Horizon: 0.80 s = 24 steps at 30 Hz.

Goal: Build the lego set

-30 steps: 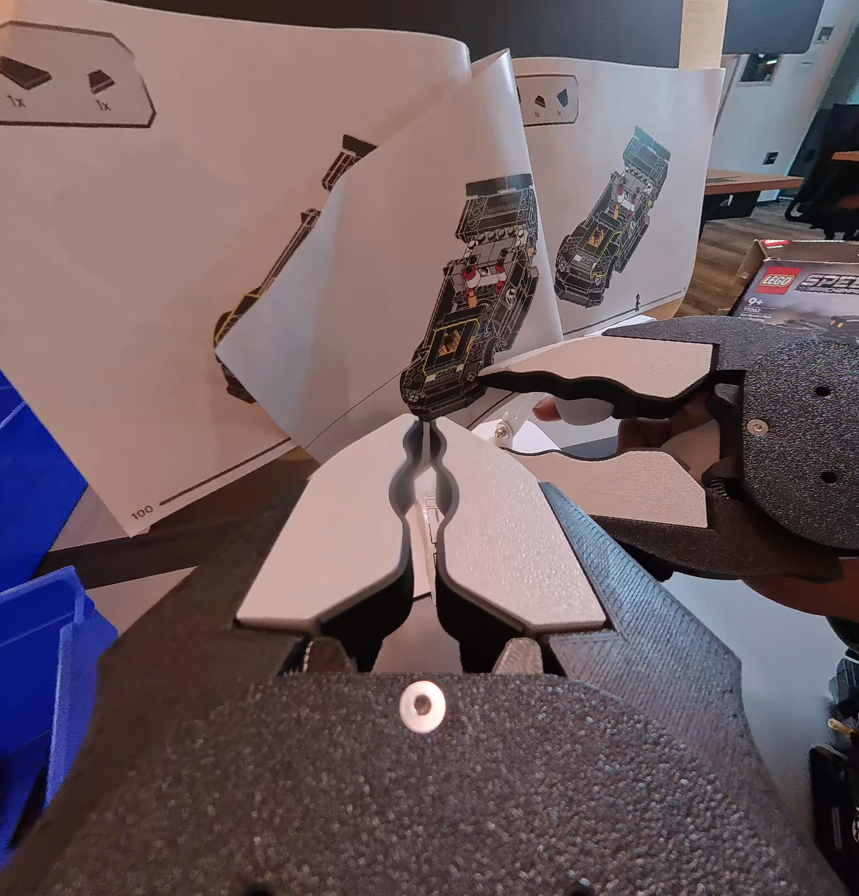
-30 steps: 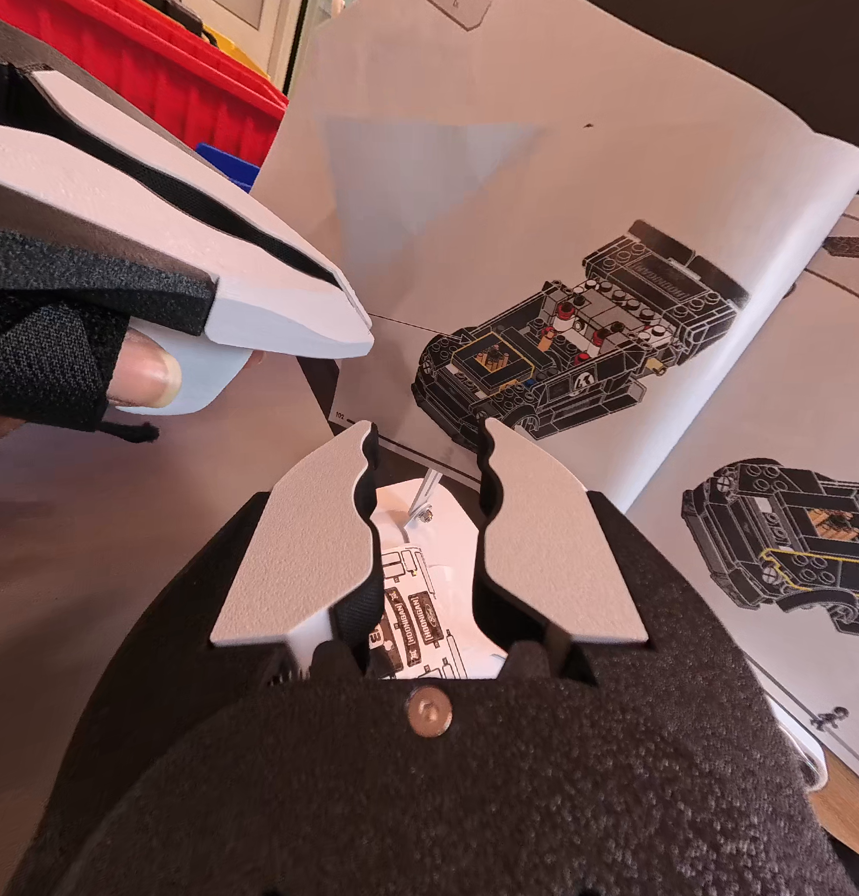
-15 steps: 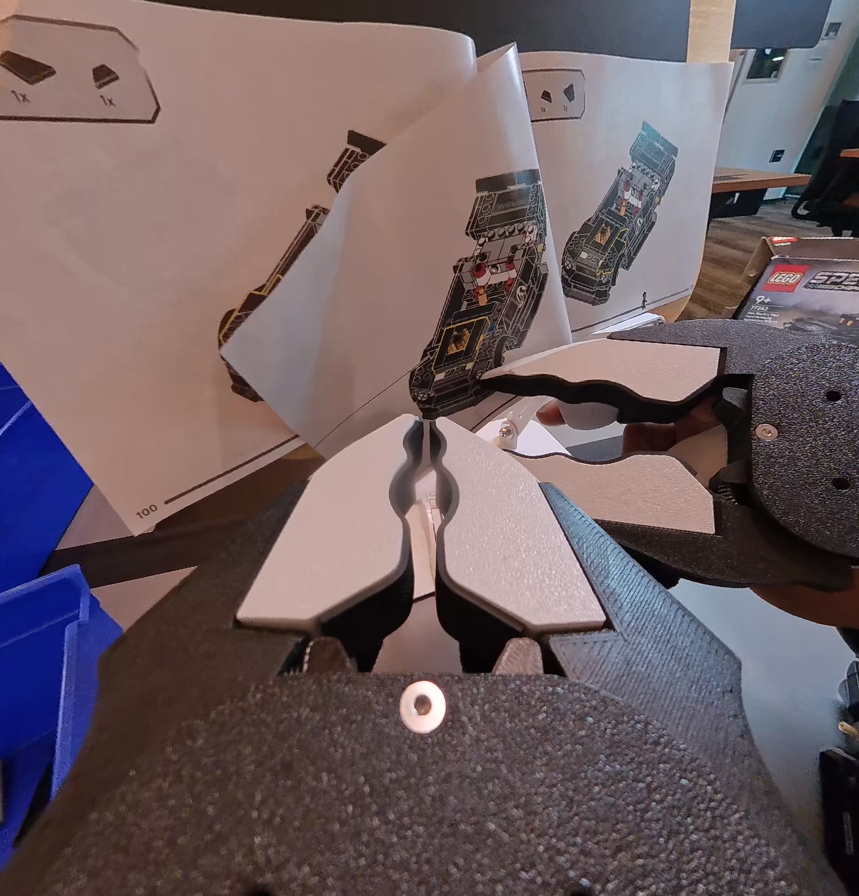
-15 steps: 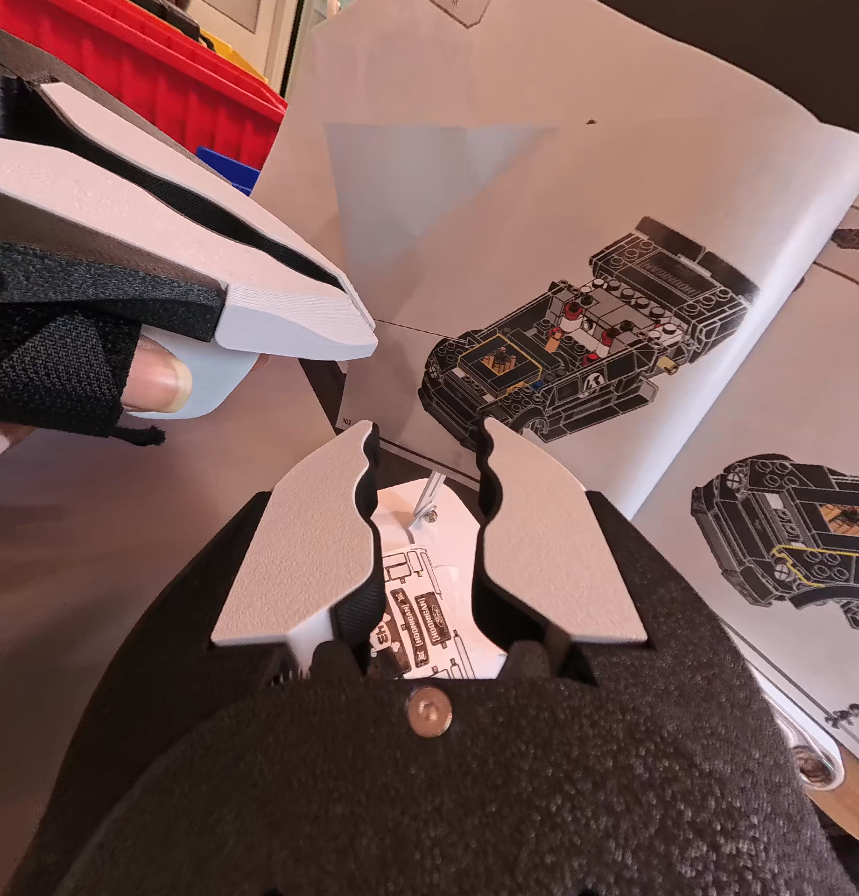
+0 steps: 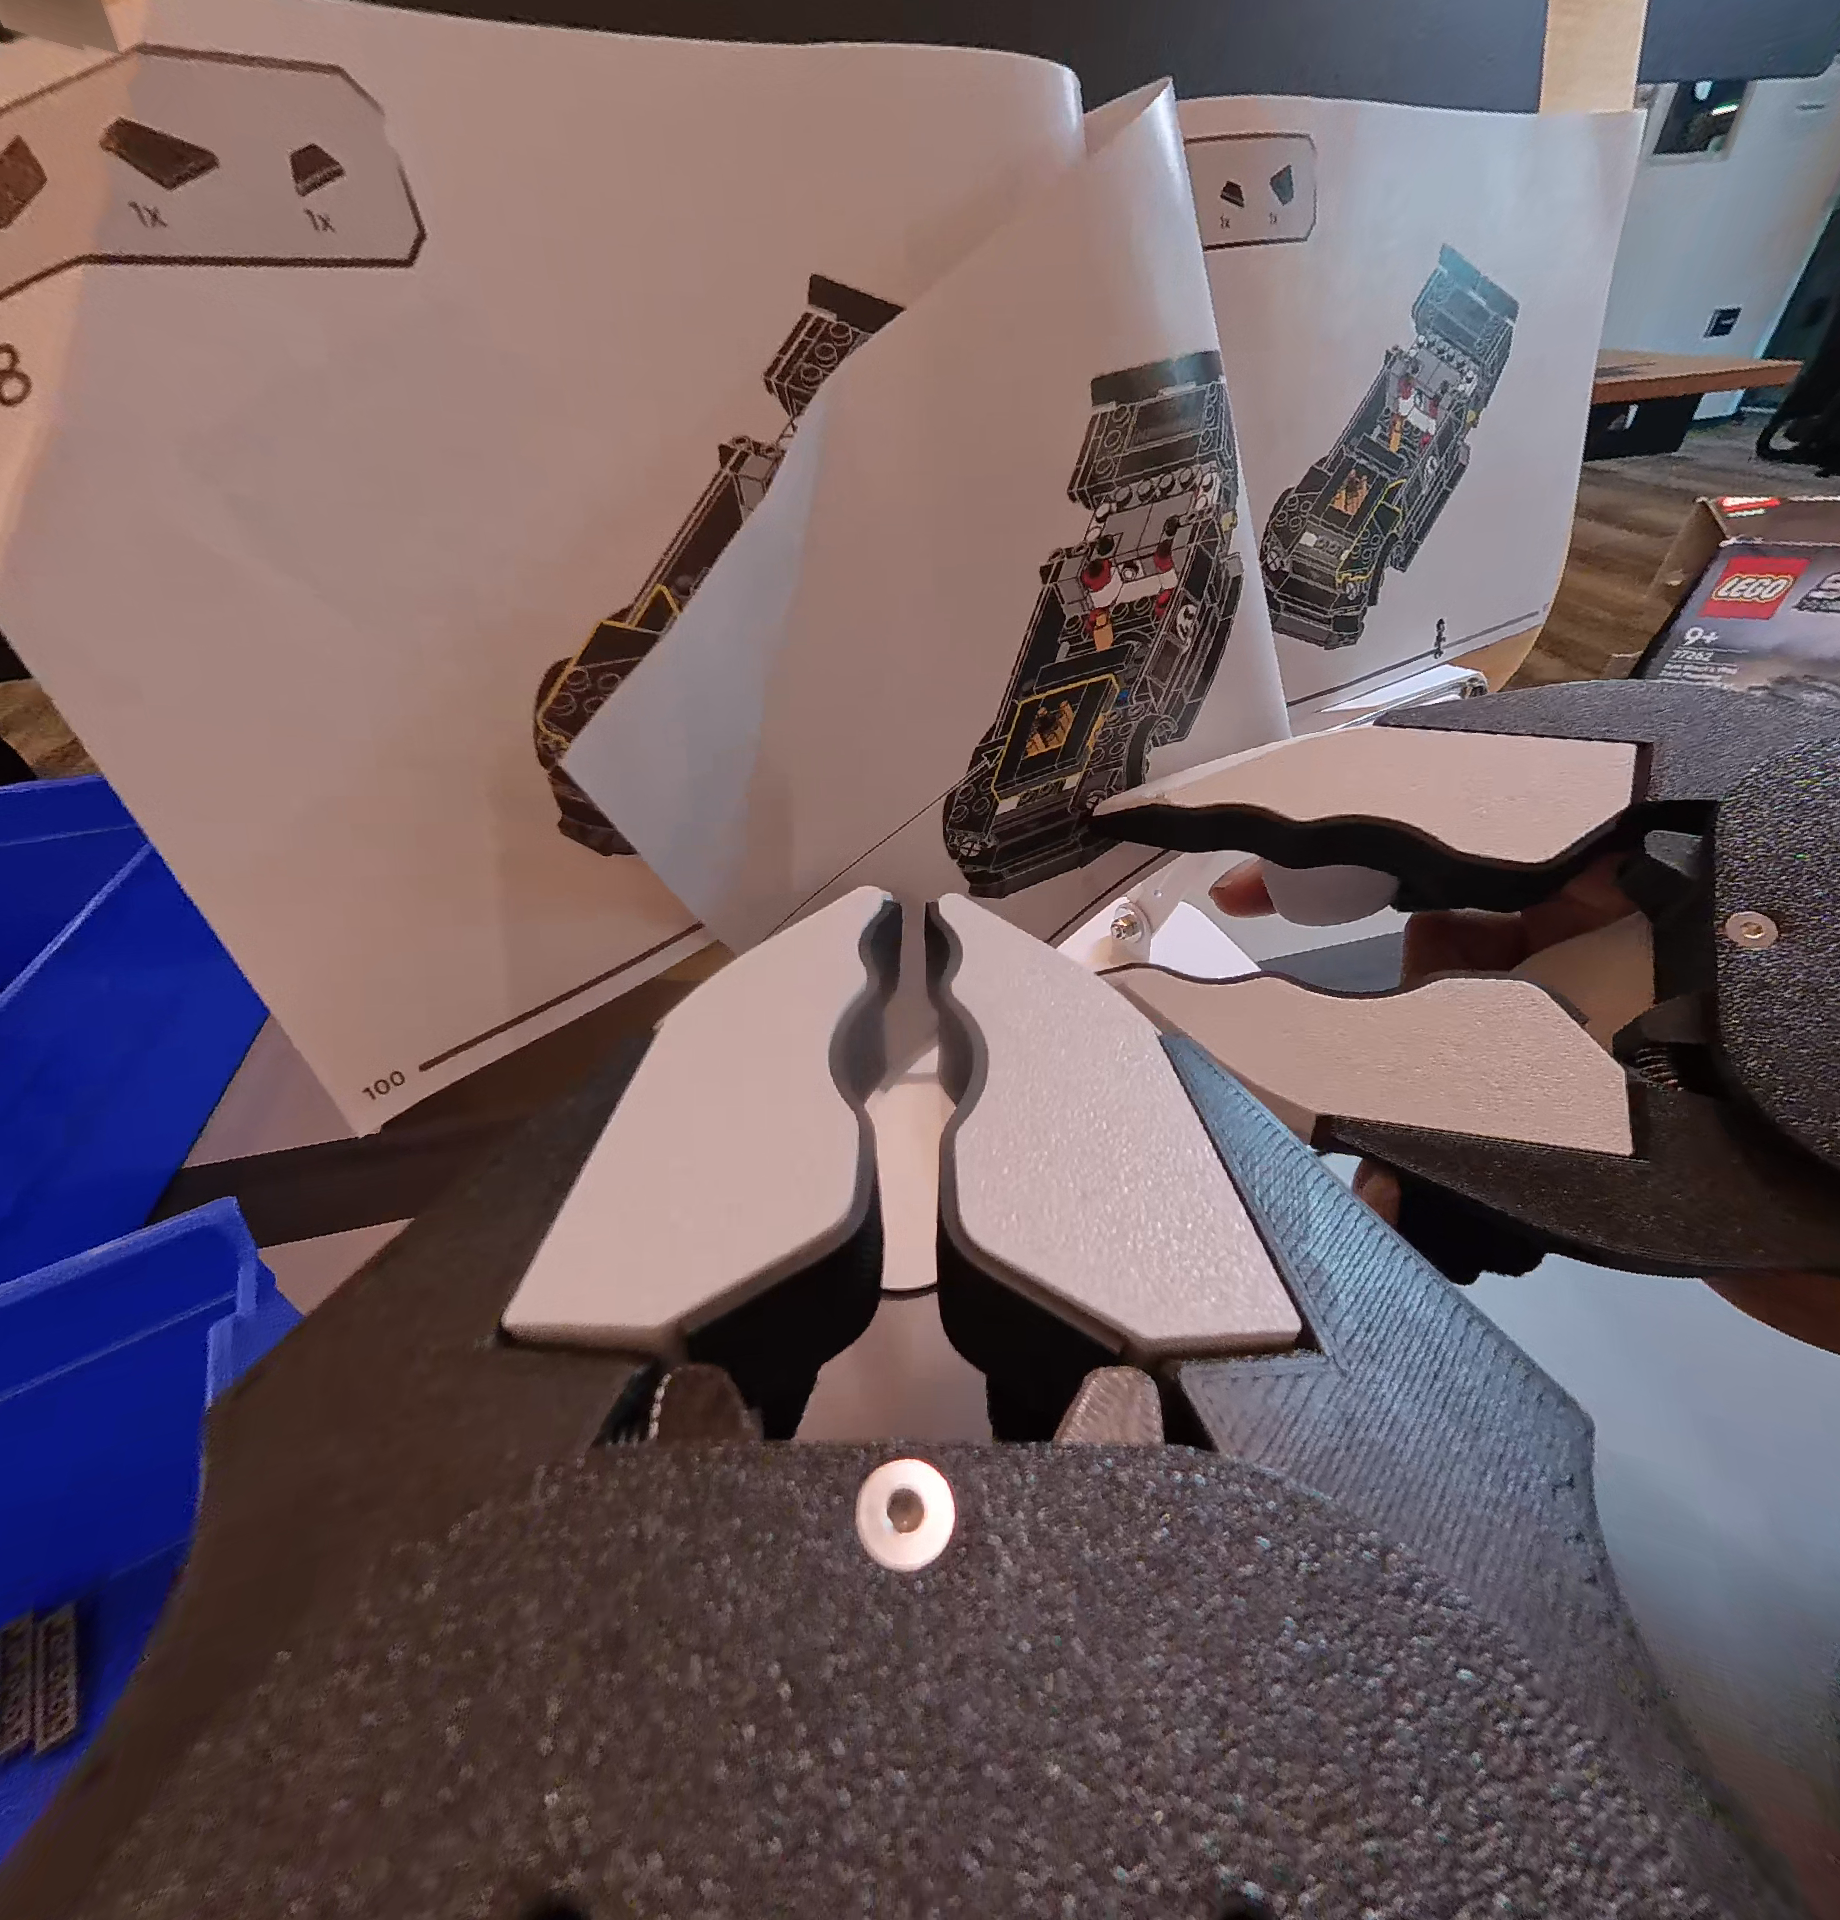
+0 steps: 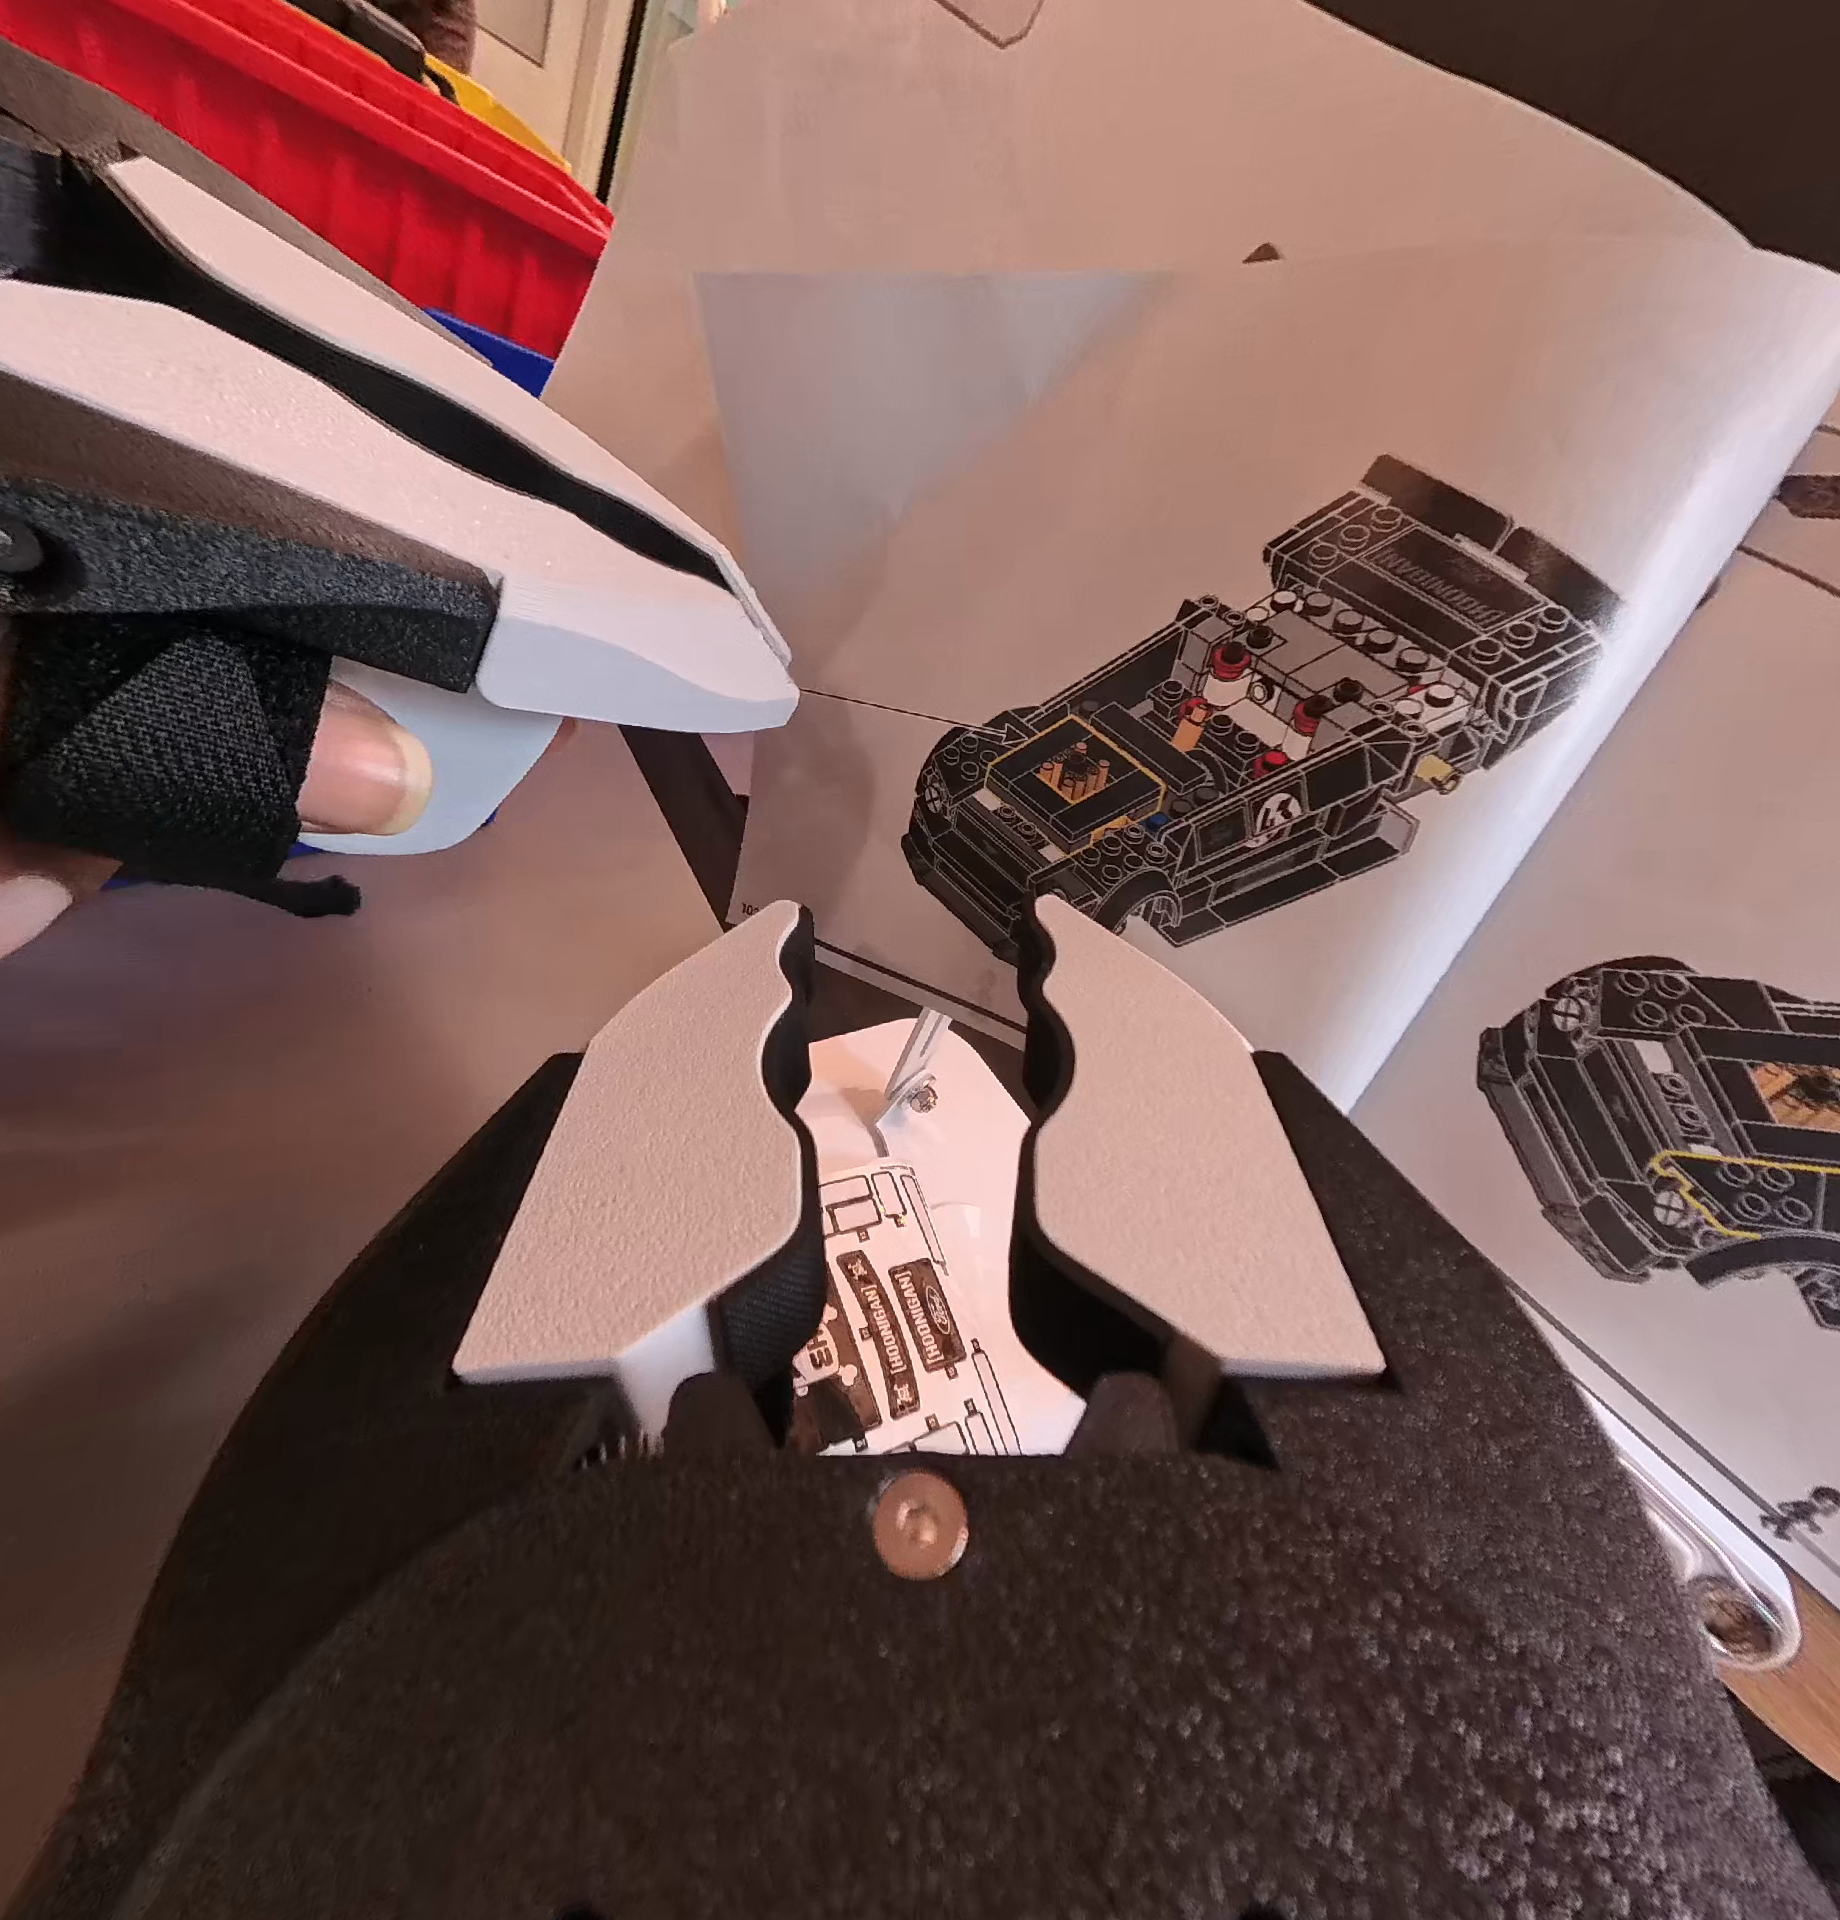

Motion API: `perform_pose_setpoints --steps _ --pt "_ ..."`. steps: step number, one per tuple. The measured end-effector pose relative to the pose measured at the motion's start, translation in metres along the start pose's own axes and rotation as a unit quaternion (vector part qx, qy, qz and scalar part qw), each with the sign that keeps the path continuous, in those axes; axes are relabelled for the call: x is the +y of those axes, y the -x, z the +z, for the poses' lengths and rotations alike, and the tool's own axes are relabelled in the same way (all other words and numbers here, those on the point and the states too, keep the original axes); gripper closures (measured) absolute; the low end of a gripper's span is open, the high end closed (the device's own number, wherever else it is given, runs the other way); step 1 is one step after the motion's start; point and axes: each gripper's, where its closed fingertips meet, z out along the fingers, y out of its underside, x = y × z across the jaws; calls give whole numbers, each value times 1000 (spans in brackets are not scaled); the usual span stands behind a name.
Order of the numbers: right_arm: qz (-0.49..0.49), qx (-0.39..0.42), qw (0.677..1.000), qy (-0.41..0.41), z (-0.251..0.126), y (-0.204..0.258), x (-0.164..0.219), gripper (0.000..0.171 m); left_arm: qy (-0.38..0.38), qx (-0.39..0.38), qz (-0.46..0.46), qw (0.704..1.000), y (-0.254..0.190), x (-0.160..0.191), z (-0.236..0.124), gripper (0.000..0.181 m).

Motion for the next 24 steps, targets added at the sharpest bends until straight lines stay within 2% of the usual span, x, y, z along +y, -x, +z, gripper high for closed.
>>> perform_pose_setpoints --steps 6,16,21,24 --pt "-1 2 1000 0 -1 -1 1 134 -3 -11 5 1000 5 0 0 172" --pt "0 3 1000 -5 -3 -2 0 135 -28 -36 -1 999 22 -5 -1 142" --pt "-3 4 1000 -5 -7 0 1 135 -42 -31 8 999 25 -10 -2 143" --pt "1 4 1000 -5 -9 -1 2 135 -45 -6 11 999 18 -11 -2 153"
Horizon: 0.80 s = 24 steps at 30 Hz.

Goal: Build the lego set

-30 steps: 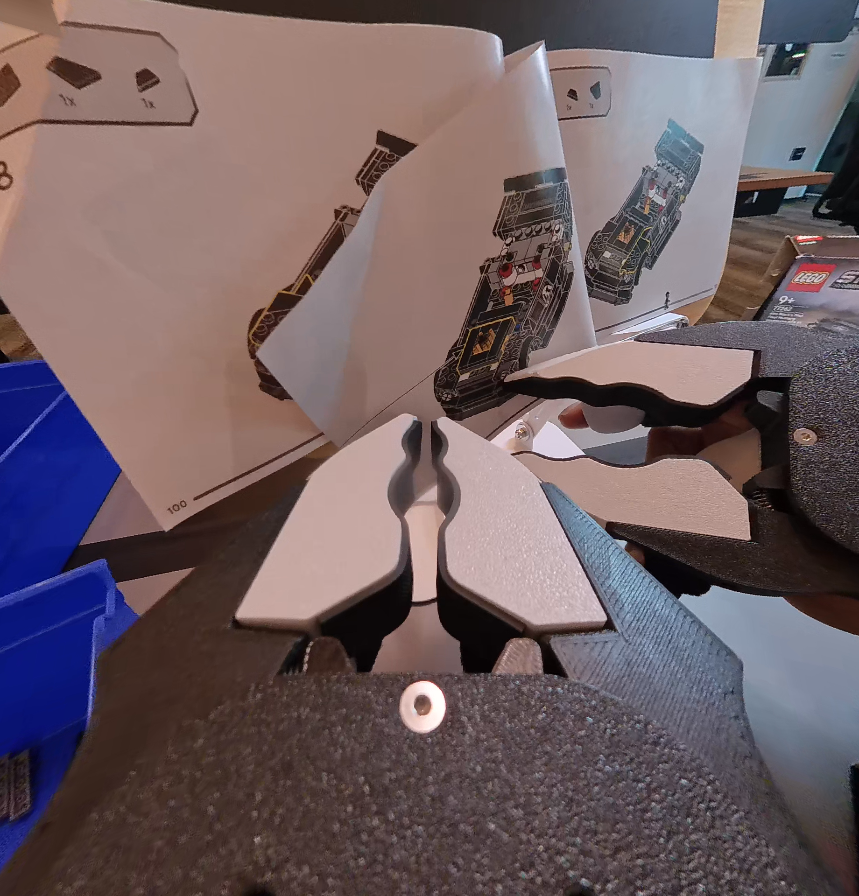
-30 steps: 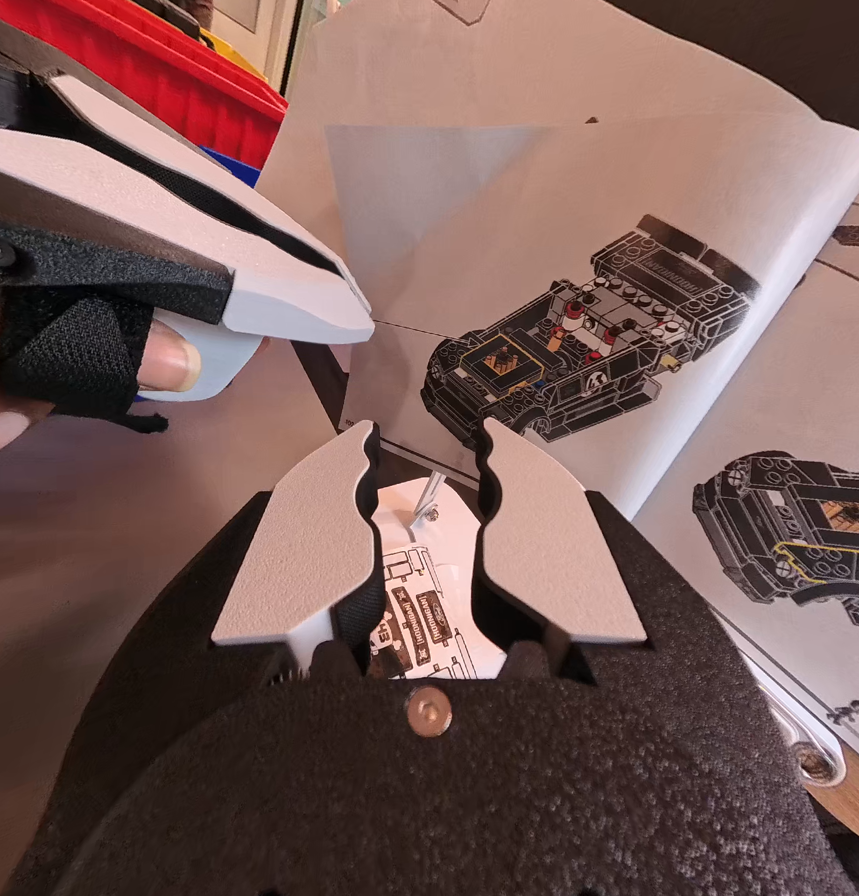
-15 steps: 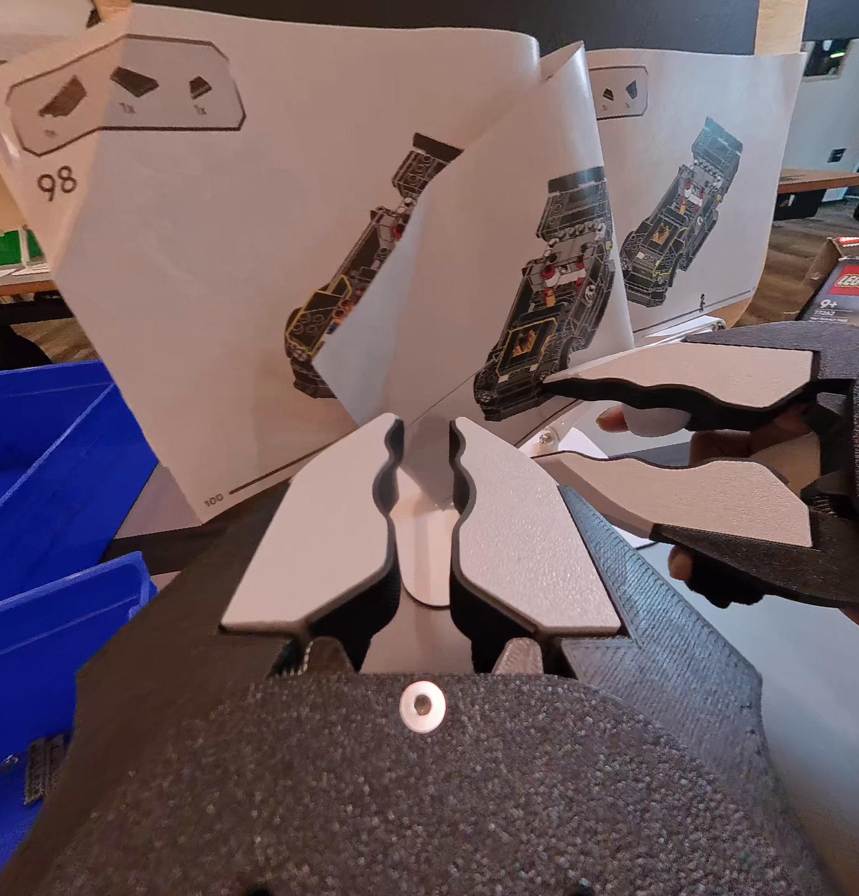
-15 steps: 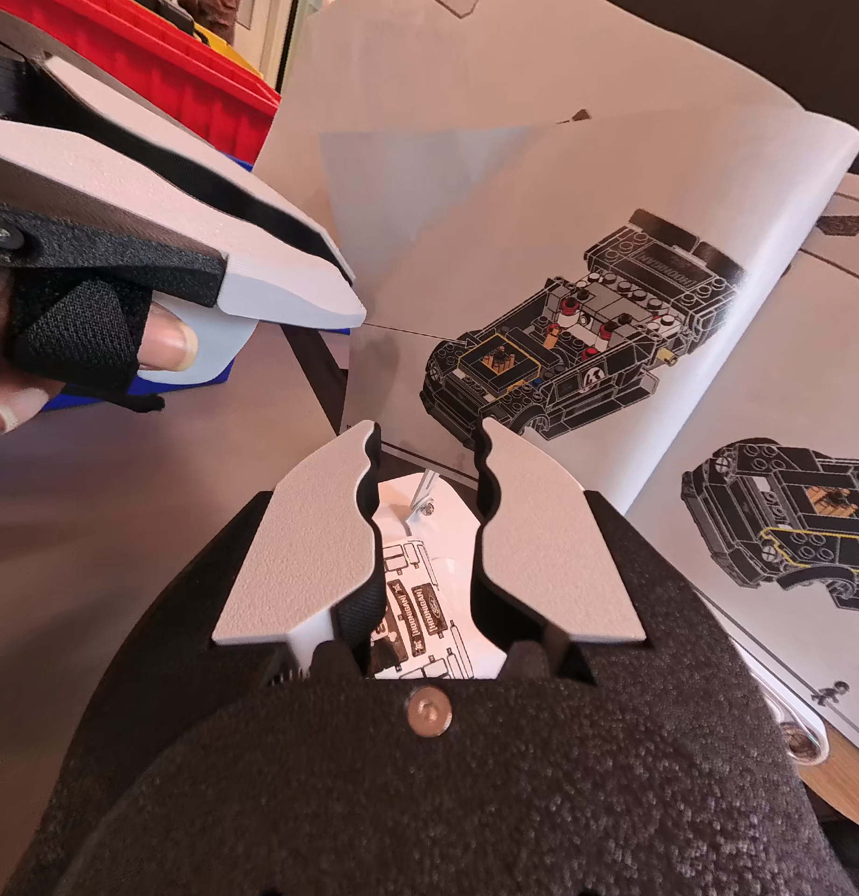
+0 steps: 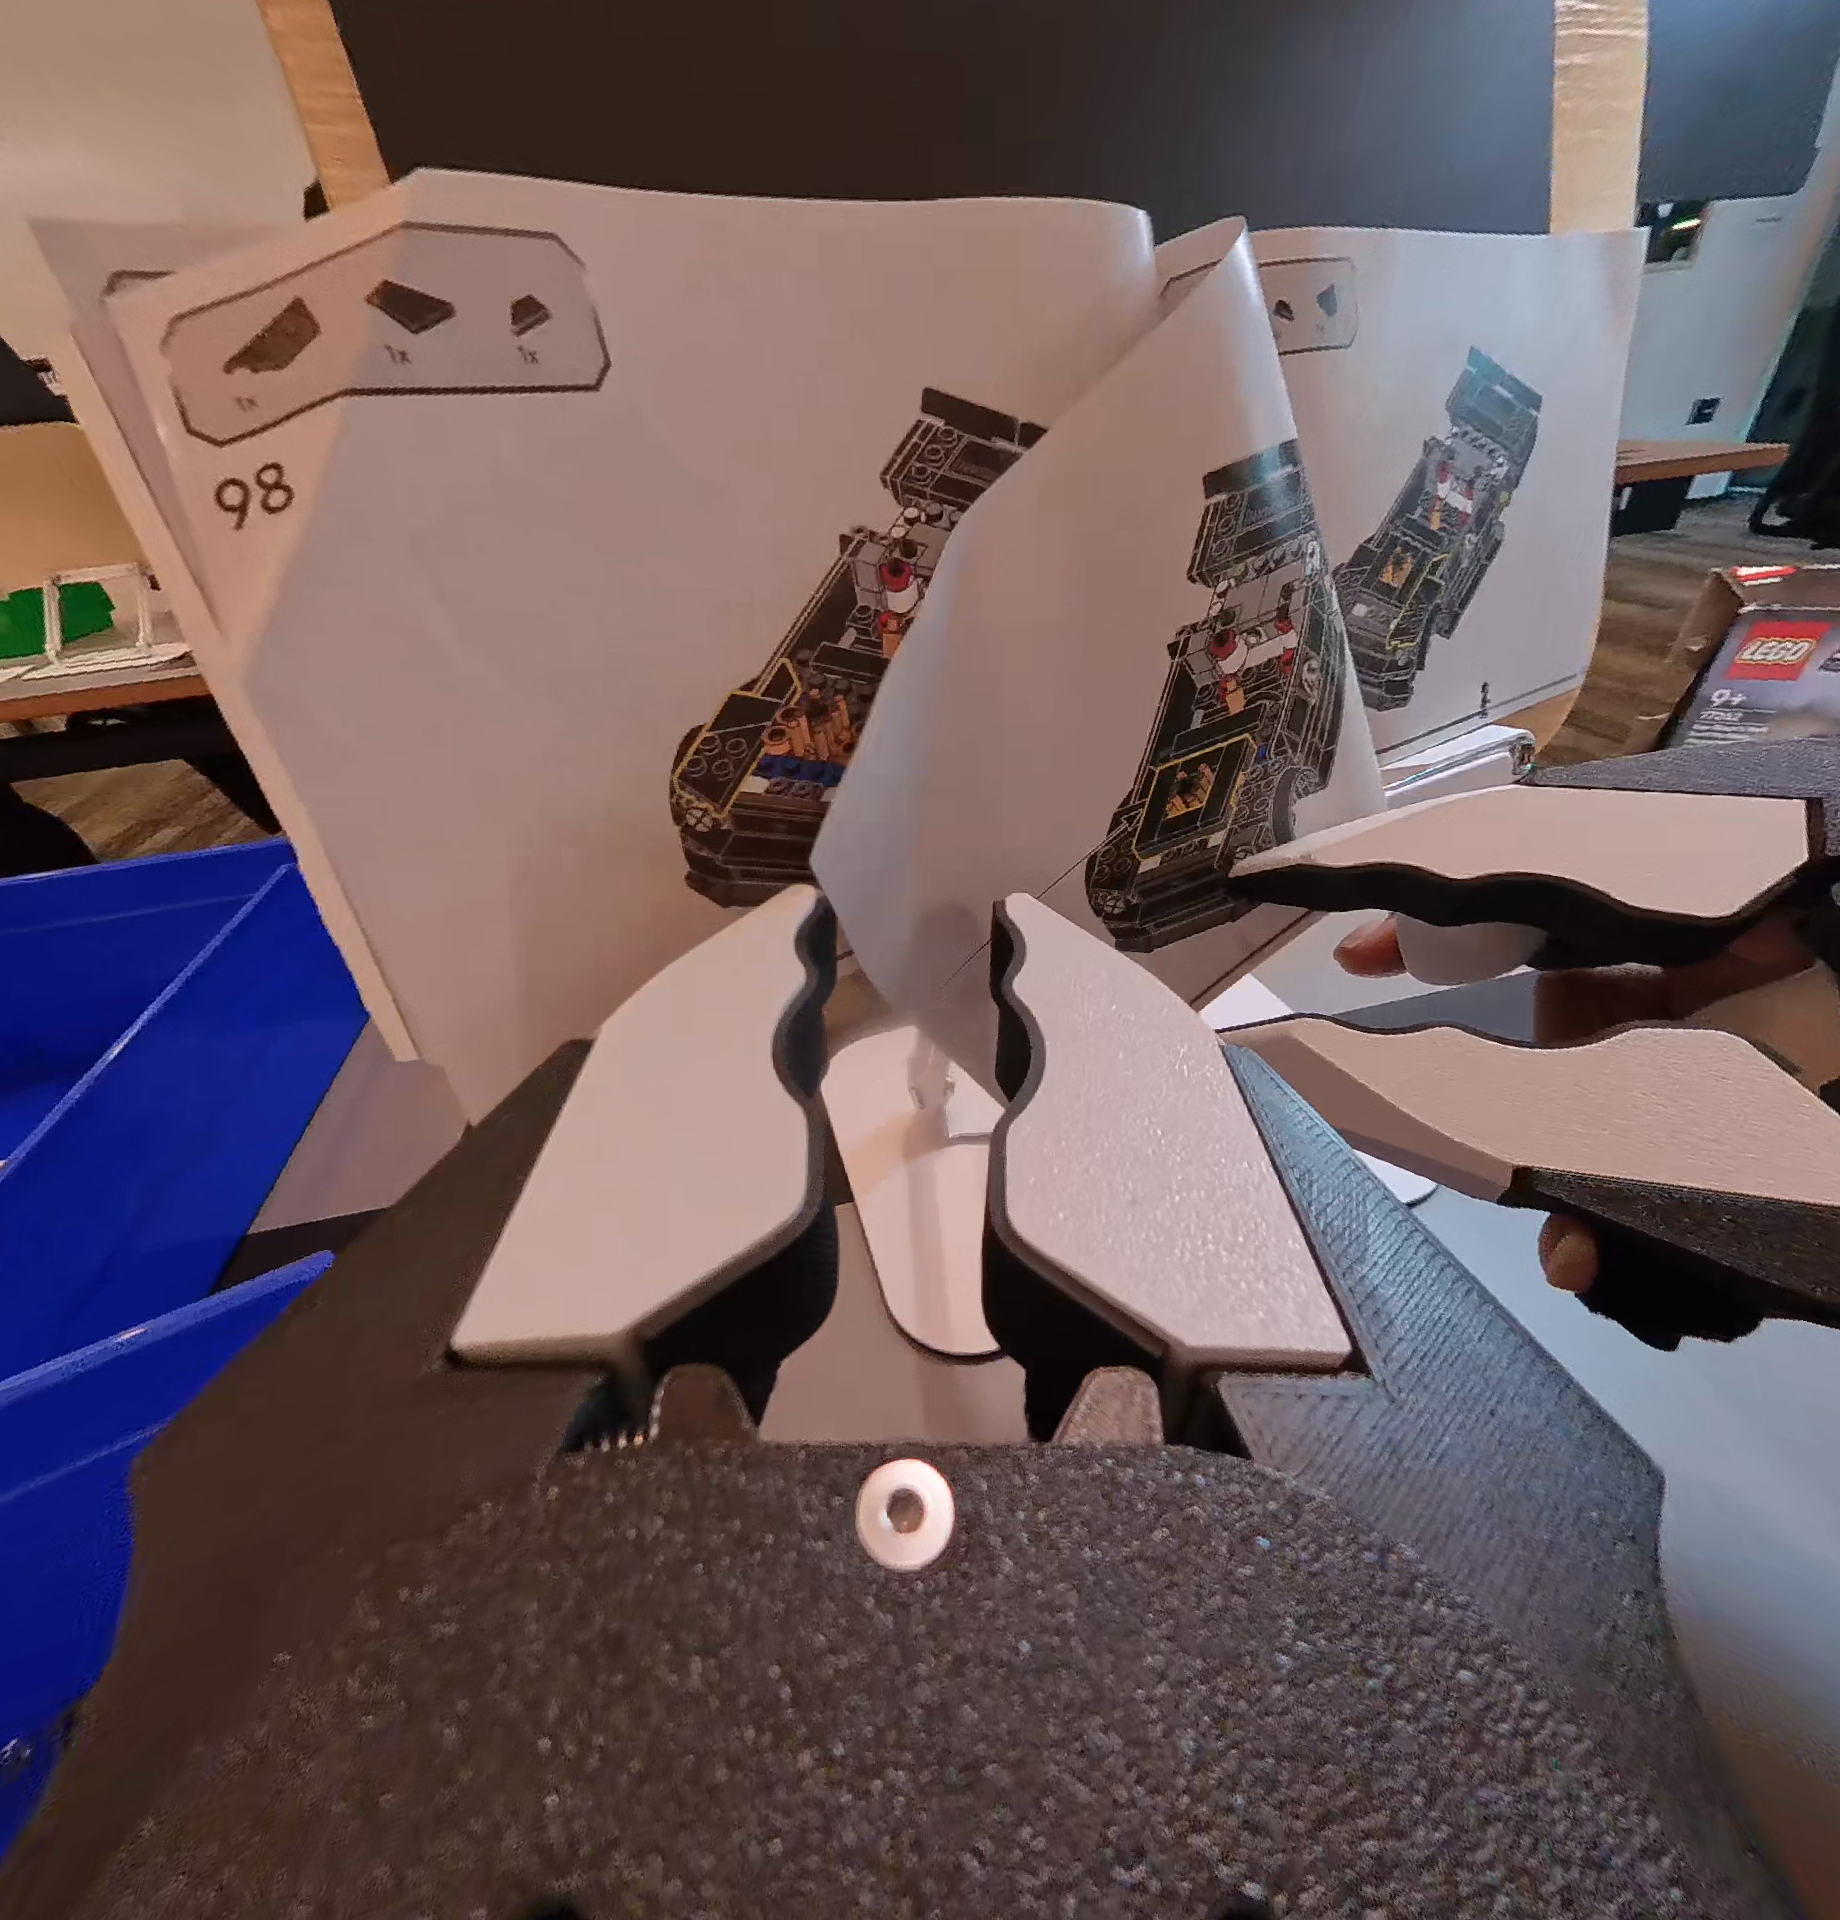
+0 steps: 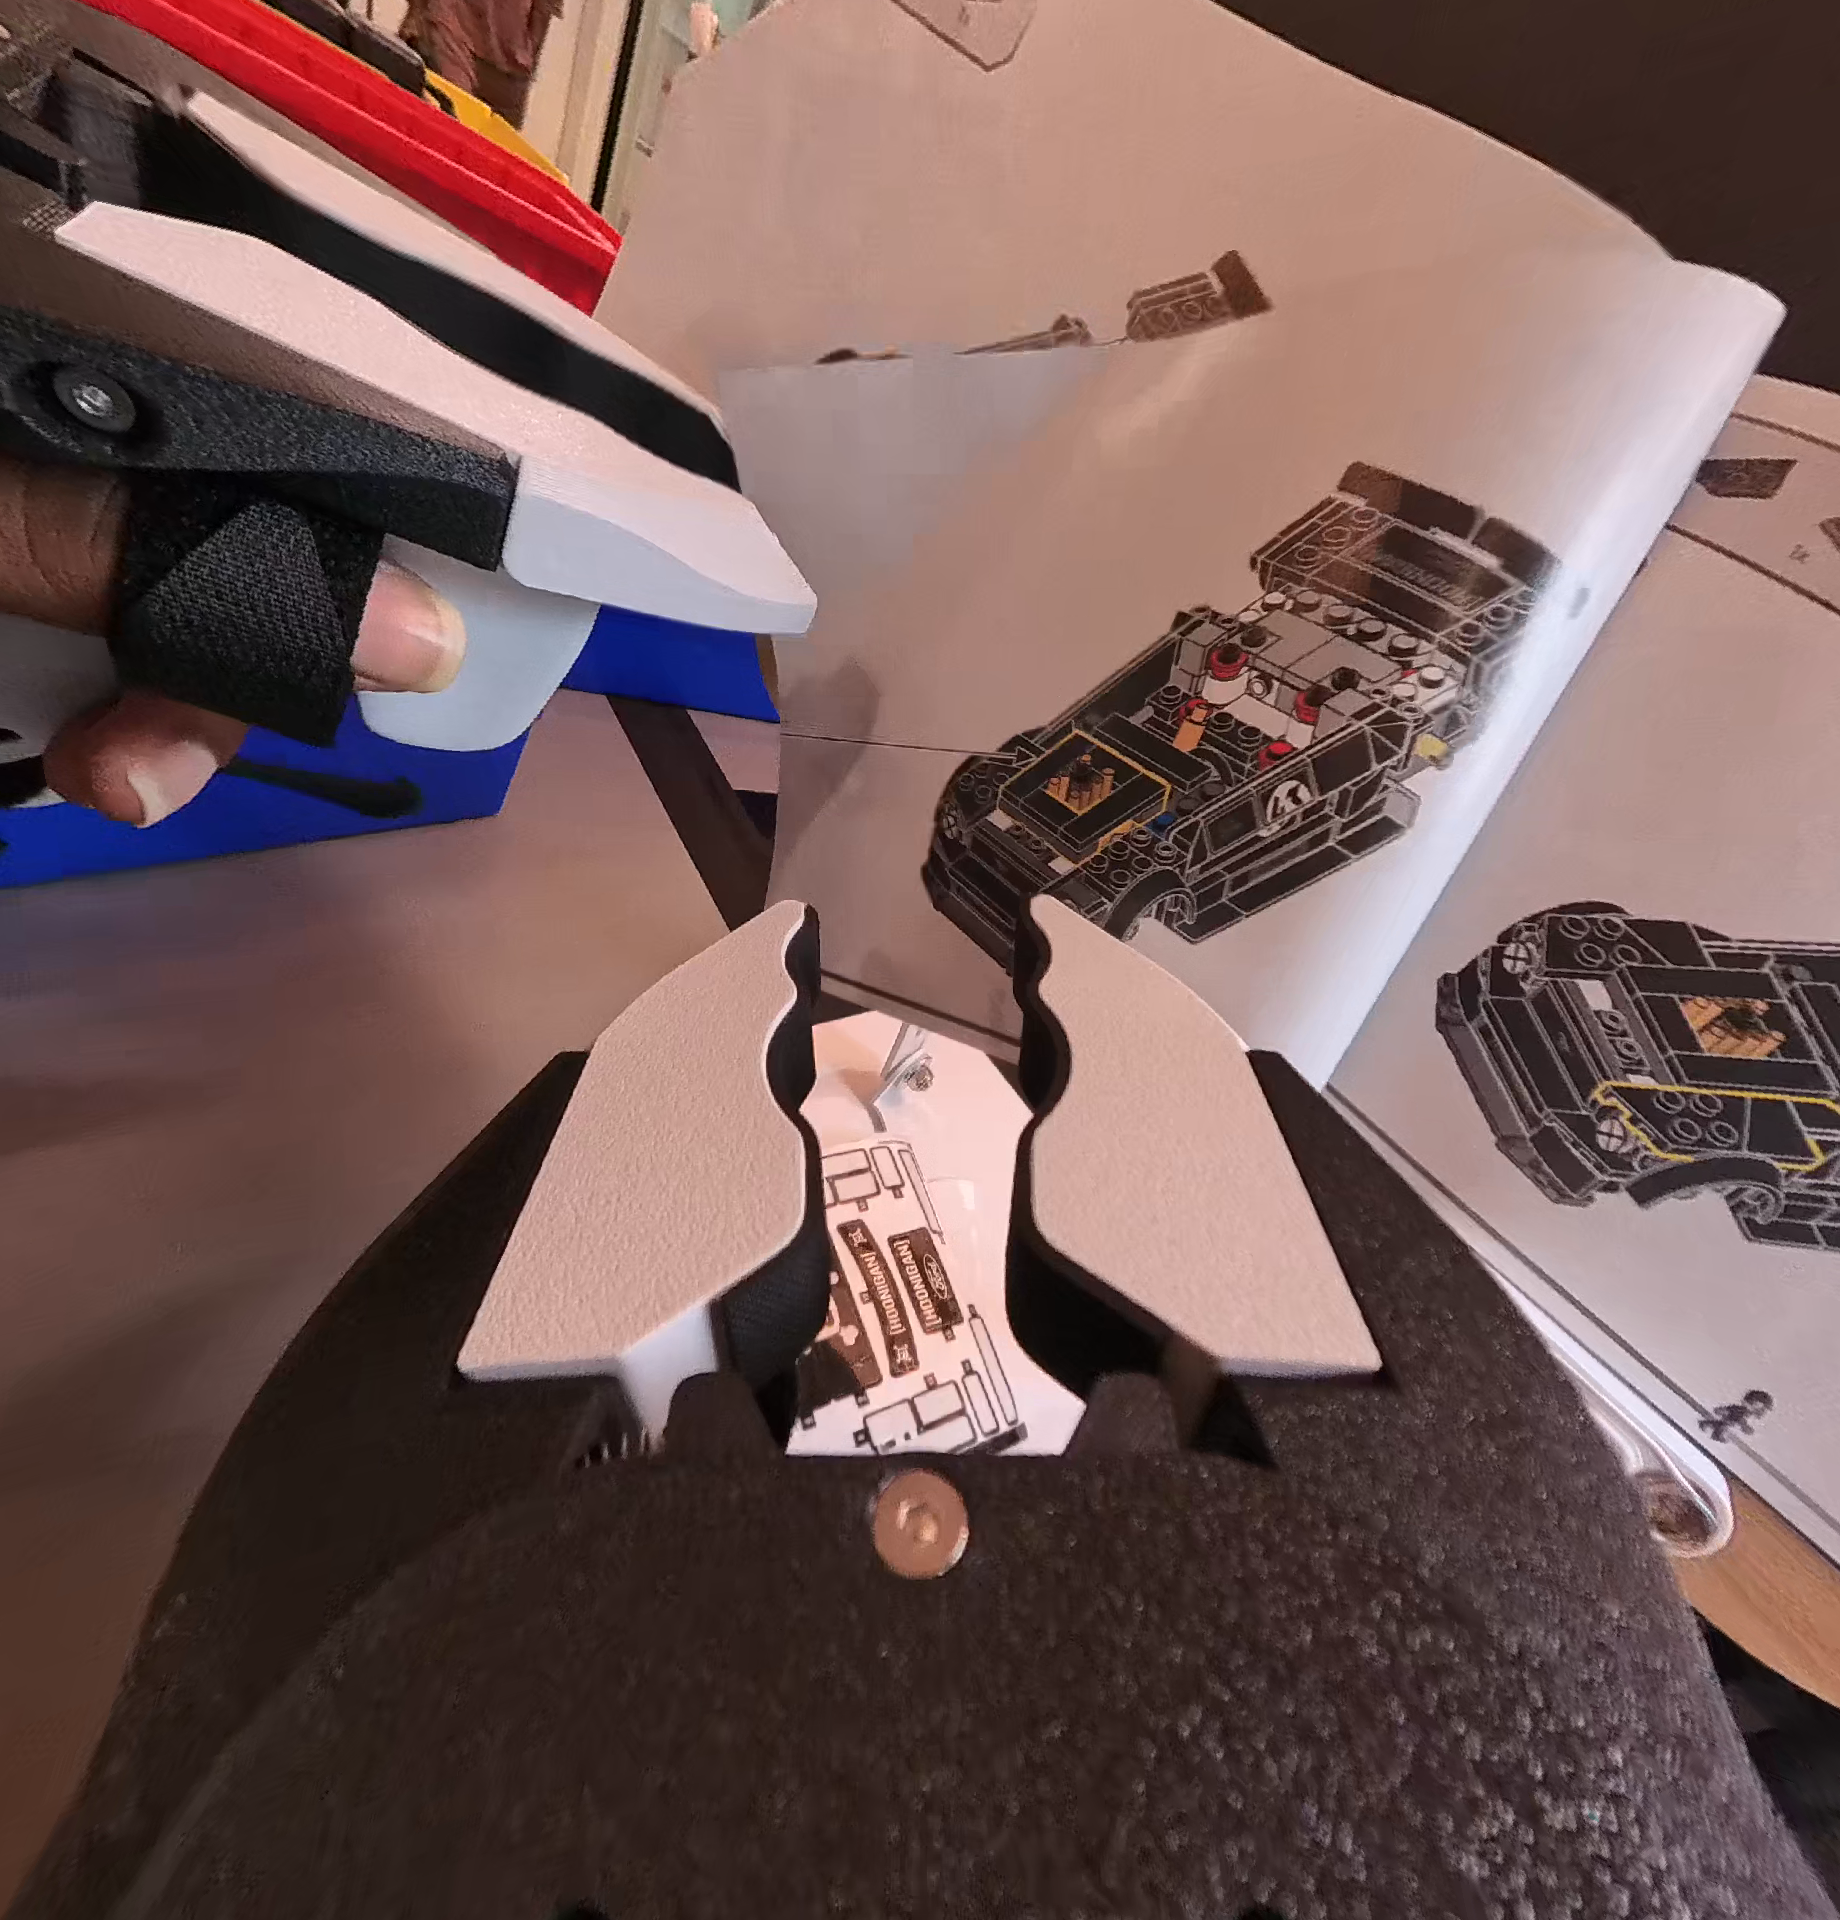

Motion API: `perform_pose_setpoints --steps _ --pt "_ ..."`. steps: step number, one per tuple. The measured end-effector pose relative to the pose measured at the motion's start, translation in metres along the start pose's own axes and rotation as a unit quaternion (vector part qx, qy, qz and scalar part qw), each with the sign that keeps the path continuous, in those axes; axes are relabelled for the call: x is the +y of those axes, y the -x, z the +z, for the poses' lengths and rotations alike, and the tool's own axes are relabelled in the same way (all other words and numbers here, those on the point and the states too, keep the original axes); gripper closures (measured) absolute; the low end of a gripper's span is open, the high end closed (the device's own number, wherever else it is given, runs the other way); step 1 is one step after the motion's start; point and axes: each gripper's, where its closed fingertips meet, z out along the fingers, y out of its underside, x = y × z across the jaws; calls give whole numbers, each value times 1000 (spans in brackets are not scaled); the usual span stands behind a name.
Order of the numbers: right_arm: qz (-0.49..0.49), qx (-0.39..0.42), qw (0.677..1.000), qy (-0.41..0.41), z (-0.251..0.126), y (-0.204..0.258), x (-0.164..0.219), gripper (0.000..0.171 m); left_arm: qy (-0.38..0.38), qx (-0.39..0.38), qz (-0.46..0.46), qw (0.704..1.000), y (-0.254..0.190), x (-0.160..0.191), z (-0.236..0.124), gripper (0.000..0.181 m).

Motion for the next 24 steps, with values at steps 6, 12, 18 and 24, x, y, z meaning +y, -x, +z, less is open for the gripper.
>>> perform_pose_setpoints --steps 6,12,18,24 --pt "2 3 1000 1 -9 -1 1 135 -30 31 11 999 -17 -14 -7 181" --pt "16 42 999 -5 -39 -11 -6 134 -41 79 1 996 -44 -28 -12 181" --pt "25 90 995 -19 -64 -10 -20 117 -49 111 5 993 -71 -43 -20 181" --pt "19 139 990 -1 -59 -17 -13 96 -64 170 -39 983 -97 -62 -33 181"
